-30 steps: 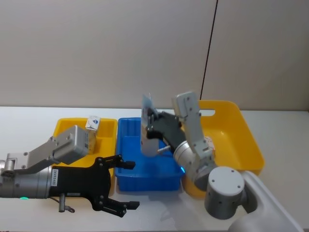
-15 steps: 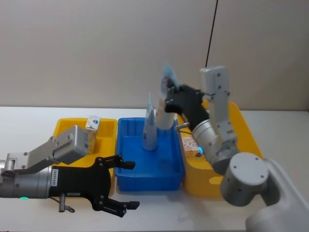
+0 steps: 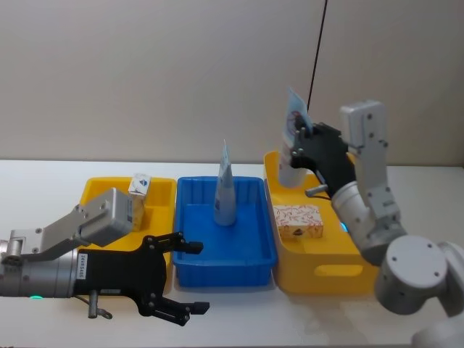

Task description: Bimanual collaborative sorting of washing and personal care products

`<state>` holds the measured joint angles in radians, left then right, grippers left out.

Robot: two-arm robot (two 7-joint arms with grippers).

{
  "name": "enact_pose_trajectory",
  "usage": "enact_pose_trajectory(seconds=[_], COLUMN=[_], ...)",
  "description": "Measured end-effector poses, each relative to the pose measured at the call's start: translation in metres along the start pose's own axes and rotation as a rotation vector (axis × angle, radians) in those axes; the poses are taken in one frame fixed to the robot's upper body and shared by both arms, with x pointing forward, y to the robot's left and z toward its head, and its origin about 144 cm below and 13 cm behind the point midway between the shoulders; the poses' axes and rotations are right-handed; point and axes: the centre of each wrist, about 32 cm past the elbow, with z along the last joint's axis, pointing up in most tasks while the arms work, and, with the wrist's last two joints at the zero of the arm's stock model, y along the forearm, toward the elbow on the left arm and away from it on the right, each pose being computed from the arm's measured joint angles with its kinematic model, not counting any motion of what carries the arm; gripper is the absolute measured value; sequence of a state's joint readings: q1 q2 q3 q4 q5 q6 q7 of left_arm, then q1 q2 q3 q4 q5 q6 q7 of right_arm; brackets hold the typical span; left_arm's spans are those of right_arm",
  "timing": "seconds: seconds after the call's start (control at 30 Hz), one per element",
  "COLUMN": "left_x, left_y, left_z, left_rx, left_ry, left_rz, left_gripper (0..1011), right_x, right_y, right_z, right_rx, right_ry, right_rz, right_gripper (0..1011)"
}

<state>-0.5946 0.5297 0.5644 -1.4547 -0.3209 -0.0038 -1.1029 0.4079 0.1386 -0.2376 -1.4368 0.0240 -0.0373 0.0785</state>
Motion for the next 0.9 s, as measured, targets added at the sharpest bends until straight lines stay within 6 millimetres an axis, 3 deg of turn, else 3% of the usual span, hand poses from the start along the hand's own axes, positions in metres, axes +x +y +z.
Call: enact_pose_trajectory(seconds=[0.57,0.9], left_x=[0.0,0.0], left_y=[0.0,0.0], left_z=[0.0,0.0], left_rx=[0.0,0.0], left_ry=[0.0,0.0], left_rz=[0.0,0.0], left_gripper=[1002,1002], right_x=[0.043,0.055], right_y=[-0.026,-0.029], right_z=[-0.031,-0.048], right_rx=[-0.107,-0.182], right_ry=[-0.224,-0.282], right_rz=[-0.002,-0.012], right_gripper=[0,0])
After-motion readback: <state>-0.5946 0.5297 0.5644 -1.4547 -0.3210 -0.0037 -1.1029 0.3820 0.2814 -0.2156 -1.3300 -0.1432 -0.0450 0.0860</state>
